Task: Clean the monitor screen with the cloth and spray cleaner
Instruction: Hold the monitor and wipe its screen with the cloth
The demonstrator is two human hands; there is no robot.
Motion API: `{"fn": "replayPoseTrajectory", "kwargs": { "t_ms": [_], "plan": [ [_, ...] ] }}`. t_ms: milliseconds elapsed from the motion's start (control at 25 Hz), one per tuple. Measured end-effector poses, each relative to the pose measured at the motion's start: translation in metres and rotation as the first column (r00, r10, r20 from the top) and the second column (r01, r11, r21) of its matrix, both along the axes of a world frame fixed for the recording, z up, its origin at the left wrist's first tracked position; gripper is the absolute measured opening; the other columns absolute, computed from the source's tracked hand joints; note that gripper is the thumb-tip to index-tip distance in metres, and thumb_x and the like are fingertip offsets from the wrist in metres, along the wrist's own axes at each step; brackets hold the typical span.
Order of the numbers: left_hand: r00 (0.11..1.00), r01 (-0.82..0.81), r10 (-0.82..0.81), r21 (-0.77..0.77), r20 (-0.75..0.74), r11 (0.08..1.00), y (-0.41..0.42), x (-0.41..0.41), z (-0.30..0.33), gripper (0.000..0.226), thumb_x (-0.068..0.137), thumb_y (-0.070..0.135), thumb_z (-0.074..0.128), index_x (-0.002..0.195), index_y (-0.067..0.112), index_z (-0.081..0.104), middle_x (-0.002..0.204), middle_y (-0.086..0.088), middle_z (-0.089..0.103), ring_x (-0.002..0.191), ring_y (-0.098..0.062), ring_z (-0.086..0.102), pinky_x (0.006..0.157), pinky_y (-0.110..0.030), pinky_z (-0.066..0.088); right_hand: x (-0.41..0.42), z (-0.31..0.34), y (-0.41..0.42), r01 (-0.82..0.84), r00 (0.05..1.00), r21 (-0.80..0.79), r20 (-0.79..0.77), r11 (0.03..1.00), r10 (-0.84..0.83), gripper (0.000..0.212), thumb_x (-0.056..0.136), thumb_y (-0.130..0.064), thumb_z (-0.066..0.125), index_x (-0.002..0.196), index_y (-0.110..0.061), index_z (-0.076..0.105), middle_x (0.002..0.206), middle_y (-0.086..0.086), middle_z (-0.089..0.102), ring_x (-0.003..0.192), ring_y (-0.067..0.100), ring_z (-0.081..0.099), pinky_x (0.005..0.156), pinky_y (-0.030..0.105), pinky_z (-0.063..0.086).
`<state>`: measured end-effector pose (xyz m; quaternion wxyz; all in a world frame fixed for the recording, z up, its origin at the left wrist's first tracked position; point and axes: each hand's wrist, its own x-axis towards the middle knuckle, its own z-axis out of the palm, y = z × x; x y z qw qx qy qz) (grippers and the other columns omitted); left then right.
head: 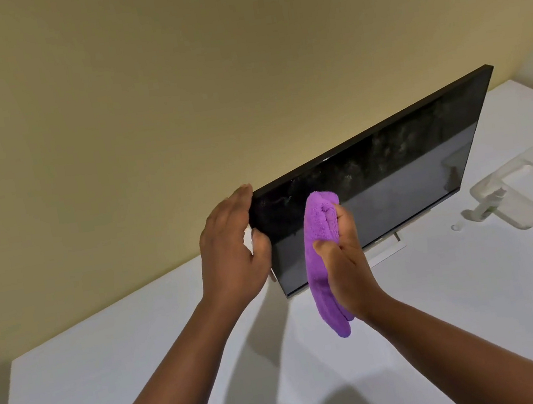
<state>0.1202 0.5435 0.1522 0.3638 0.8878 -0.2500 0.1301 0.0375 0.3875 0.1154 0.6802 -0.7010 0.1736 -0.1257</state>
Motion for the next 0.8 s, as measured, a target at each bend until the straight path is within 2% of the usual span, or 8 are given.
{"fn": "replayPoseTrajectory", "kwargs": {
  "t_ms": [80,160,240,360,520,640,720,800],
  "plan": [
    [0.999,-0.002,-0.002,-0.089,-0.053,0.996,0.0,0.004,-0.003,0.057,0.088,0.008,0.052,0.144,0.018,0.057,0.148,0.007,0.056,0.136,-0.01,0.048,0.112,-0.021,0.035,0.008,-0.005,-0.002,0.061,0.995,-0.18,0.083,0.982,-0.047,0.057,0.087,-0.036,0.045,0.142,-0.044,0.034,0.136,-0.012,0.04,0.123,-0.002,0.045,0.095,0.015,0.045],
    [0.991,-0.031,0.004,-0.208,-0.132,0.978,0.0,0.006,-0.004,0.052,0.09,0.008,0.05,0.138,0.024,0.062,0.141,0.014,0.062,0.132,-0.005,0.053,0.109,-0.016,0.037,0.015,-0.01,-0.006,0.121,0.985,-0.294,0.156,0.948,-0.077,0.058,0.09,-0.033,0.046,0.146,-0.043,0.032,0.139,-0.015,0.031,0.124,-0.011,0.038,0.092,0.003,0.038],
    [0.975,-0.064,-0.008,-0.316,-0.221,0.947,0.0,0.009,-0.005,0.046,0.093,0.008,0.05,0.132,0.028,0.066,0.132,0.021,0.066,0.127,-0.006,0.059,0.106,-0.019,0.043,0.024,-0.013,-0.01,0.193,0.972,-0.321,0.192,0.927,-0.136,0.06,0.092,-0.024,0.049,0.15,-0.036,0.036,0.143,-0.012,0.023,0.124,-0.012,0.035,0.09,0.001,0.038],
    [0.952,-0.049,-0.079,-0.402,-0.296,0.915,0.003,0.015,-0.004,0.036,0.101,0.01,0.053,0.128,0.028,0.068,0.127,0.012,0.071,0.124,-0.013,0.063,0.105,-0.031,0.049,0.035,-0.015,-0.011,0.246,0.959,-0.366,0.225,0.898,-0.171,0.061,0.094,-0.017,0.049,0.153,-0.029,0.038,0.143,-0.003,0.02,0.122,-0.014,0.033,0.091,-0.002,0.033],
    [0.936,0.014,-0.162,-0.426,-0.312,0.905,0.007,0.019,-0.004,0.034,0.102,0.009,0.054,0.13,0.025,0.065,0.126,0.007,0.071,0.121,-0.02,0.066,0.104,-0.04,0.051,0.036,-0.022,0.006,0.117,0.977,-0.519,0.212,0.847,-0.005,0.061,0.1,-0.035,0.042,0.157,-0.044,0.022,0.135,-0.008,0.026,0.115,0.014,0.043,0.1,0.018,0.036],
    [0.919,0.025,-0.198,-0.451,-0.341,0.892,0.009,0.022,-0.003,0.041,0.1,0.009,0.053,0.133,0.032,0.058,0.128,0.006,0.07,0.122,-0.02,0.065,0.107,-0.042,0.05,0.027,-0.033,0.016,0.023,0.968,-0.638,0.206,0.769,0.142,0.061,0.101,-0.034,0.041,0.158,-0.043,0.021,0.127,-0.004,0.031,0.104,0.022,0.046,0.091,0.032,0.045],
    [0.912,0.02,-0.2,-0.446,-0.359,0.895,0.011,0.024,-0.003,0.043,0.099,0.01,0.054,0.133,0.036,0.056,0.128,0.009,0.071,0.119,-0.018,0.067,0.107,-0.044,0.05,0.024,-0.037,0.011,0.061,0.975,-0.621,0.206,0.781,0.088,0.059,0.101,-0.034,0.039,0.157,-0.041,0.021,0.123,-0.004,0.032,0.102,0.024,0.047,0.089,0.039,0.049],
    [0.913,0.024,-0.19,-0.418,-0.36,0.908,0.012,0.025,-0.001,0.041,0.098,0.012,0.055,0.131,0.037,0.058,0.126,0.013,0.071,0.116,-0.017,0.068,0.106,-0.044,0.051,0.029,-0.034,0.002,0.146,0.982,-0.553,0.184,0.821,-0.05,0.06,0.1,-0.036,0.035,0.156,-0.044,0.016,0.125,-0.004,0.031,0.105,0.023,0.046,0.089,0.037,0.049]
  ]
}}
